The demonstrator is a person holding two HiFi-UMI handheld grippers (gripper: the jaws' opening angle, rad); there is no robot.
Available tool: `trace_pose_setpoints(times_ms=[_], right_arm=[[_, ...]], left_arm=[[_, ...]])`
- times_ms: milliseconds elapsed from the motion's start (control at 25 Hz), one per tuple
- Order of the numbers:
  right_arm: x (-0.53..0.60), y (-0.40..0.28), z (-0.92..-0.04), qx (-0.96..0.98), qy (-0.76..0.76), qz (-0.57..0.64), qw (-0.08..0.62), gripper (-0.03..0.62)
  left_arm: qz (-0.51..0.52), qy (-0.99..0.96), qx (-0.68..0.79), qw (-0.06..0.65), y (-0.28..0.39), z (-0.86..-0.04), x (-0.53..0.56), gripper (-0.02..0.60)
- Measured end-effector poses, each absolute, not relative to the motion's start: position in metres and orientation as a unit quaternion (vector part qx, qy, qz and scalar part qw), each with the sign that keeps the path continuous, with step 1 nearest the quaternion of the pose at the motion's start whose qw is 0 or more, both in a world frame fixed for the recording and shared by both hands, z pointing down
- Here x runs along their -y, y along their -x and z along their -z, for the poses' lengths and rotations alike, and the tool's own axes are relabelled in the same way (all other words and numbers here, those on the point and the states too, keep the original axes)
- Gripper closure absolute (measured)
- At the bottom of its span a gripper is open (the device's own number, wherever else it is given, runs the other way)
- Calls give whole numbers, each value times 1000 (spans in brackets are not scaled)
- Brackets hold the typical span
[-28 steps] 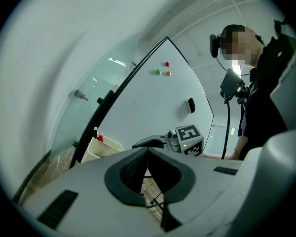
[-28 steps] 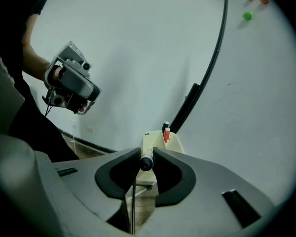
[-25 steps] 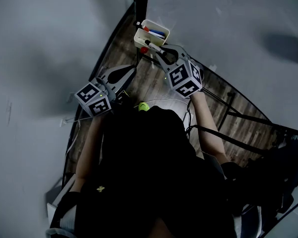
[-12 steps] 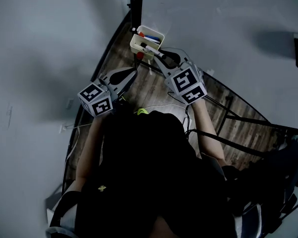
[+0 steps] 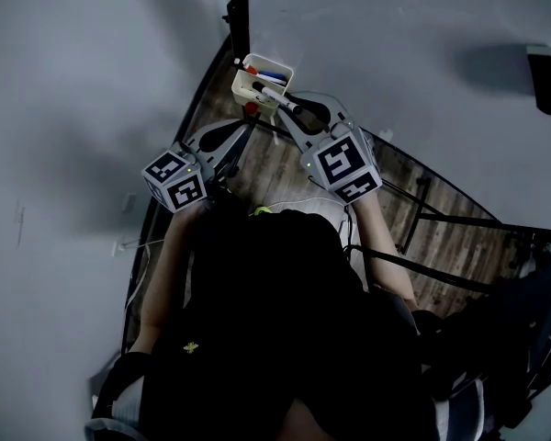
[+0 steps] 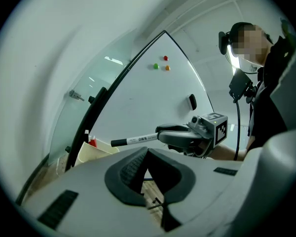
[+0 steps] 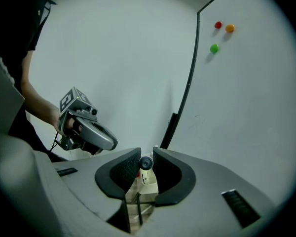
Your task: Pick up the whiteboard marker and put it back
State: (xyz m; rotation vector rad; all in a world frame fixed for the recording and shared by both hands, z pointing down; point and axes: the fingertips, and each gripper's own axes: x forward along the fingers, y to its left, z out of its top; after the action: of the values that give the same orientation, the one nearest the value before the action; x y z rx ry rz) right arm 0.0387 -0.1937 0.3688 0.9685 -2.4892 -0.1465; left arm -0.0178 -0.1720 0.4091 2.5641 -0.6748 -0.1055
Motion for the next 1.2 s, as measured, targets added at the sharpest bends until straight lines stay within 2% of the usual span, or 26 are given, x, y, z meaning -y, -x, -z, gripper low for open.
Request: trace_pose_setpoints(times_ms=[1200], right_arm=[[192,-41,-357,905,-371,63,196,513]], left_arm=[[34,-942,237,235,14,-407,163,568]])
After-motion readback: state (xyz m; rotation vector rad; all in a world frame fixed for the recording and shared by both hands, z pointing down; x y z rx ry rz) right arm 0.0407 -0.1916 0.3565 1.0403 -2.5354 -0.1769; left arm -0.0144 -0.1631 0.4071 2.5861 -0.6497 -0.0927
